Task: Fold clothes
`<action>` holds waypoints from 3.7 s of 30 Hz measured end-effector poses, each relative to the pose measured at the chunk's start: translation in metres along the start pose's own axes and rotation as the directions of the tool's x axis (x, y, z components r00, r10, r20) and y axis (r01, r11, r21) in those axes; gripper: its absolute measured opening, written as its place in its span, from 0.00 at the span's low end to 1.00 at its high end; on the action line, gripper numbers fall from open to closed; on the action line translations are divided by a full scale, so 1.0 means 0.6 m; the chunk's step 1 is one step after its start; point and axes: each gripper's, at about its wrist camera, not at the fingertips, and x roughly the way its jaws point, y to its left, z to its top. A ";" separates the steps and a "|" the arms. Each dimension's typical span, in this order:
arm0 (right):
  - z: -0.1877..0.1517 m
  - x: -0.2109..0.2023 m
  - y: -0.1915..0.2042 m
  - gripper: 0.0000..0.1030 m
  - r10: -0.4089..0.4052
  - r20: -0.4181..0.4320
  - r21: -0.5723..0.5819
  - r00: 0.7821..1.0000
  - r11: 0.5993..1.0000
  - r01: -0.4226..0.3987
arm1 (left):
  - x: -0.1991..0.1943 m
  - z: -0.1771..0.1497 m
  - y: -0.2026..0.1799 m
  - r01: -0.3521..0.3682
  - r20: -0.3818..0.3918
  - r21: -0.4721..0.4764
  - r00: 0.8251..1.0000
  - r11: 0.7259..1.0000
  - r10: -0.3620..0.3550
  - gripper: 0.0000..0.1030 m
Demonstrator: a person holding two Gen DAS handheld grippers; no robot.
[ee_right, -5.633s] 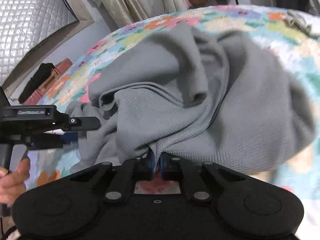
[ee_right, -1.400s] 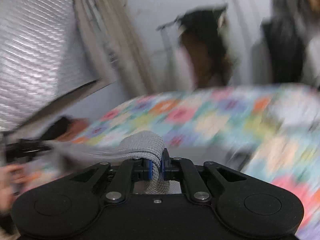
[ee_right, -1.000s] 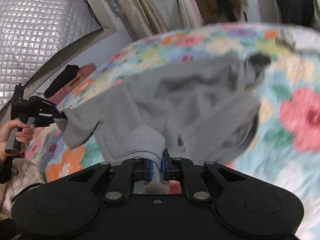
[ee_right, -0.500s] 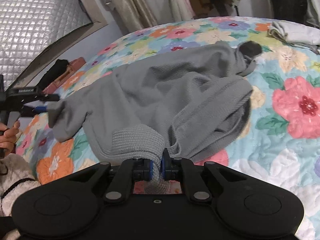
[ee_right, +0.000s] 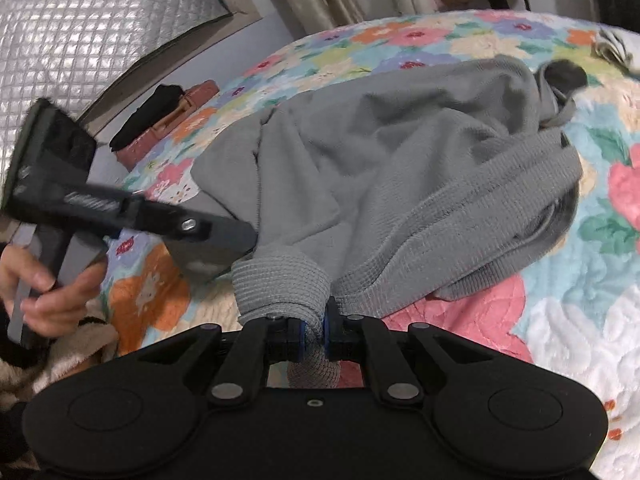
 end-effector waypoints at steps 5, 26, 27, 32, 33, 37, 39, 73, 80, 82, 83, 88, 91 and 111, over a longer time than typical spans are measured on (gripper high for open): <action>0.002 -0.006 -0.029 0.09 0.017 0.035 0.109 0.999 0.994 -0.020 | -0.006 -0.007 -0.043 0.082 -0.005 0.150 0.997 0.985 -0.083 0.65; 0.001 -0.017 -0.043 0.11 0.368 0.055 0.251 0.928 0.895 -0.370 | 0.027 -0.076 -0.140 -0.171 0.069 0.603 0.984 0.779 0.163 0.70; 0.001 -0.016 -0.036 0.11 0.370 0.041 0.231 0.928 0.900 -0.369 | 0.030 -0.079 -0.141 -0.178 0.065 0.610 0.982 0.772 0.175 0.66; 0.003 -0.017 -0.025 0.21 0.353 0.006 0.201 0.935 0.916 -0.347 | 0.036 -0.072 -0.131 -0.267 0.092 0.588 0.960 0.764 0.265 0.08; 0.004 -0.022 -0.033 0.28 0.347 0.024 0.224 0.937 0.912 -0.343 | 0.029 -0.061 -0.121 -0.281 0.107 0.548 0.958 0.788 0.268 0.08; 0.008 -0.047 -0.077 0.47 0.297 0.131 0.338 0.946 0.884 -0.324 | -0.012 -0.016 -0.072 -0.331 0.181 0.353 0.942 0.875 0.284 0.07; 0.009 -0.059 -0.102 0.51 0.219 0.170 0.396 0.961 0.878 -0.270 | -0.032 0.001 -0.048 -0.367 0.228 0.270 0.922 0.890 0.311 0.07; 0.094 -0.149 -0.205 0.10 -0.306 0.458 0.501 0.834 0.864 0.042 | 0.009 -0.005 0.042 -0.039 0.078 -0.098 0.996 0.994 0.047 0.09; 0.130 -0.247 -0.203 0.08 -0.411 0.574 0.331 0.708 0.908 0.258 | 0.063 -0.029 -0.019 0.112 0.025 0.004 0.993 0.994 -0.113 0.09; 0.144 -0.258 -0.195 0.08 -0.420 0.616 0.291 0.666 0.907 0.304 | 0.068 -0.033 -0.026 0.102 0.020 0.031 0.995 0.994 -0.103 0.09; 0.150 -0.259 -0.195 0.08 -0.433 0.625 0.271 0.649 0.901 0.339 | 0.070 -0.034 -0.028 0.093 0.018 0.044 0.995 0.995 -0.093 0.09; 0.160 -0.217 -0.242 0.08 -0.558 0.508 0.342 0.656 0.830 0.441 | 0.078 -0.042 -0.041 0.045 0.012 0.107 0.999 0.993 -0.047 0.09; 0.148 -0.196 -0.263 0.08 -0.573 0.441 0.385 0.691 0.816 0.431 | 0.082 -0.042 -0.045 0.027 0.011 0.125 1.000 0.992 -0.029 0.09; 0.031 -0.089 -0.129 0.60 -0.432 0.056 0.348 0.900 0.853 0.388 | -0.066 0.067 0.097 -0.487 0.165 -0.014 0.860 0.873 0.483 0.66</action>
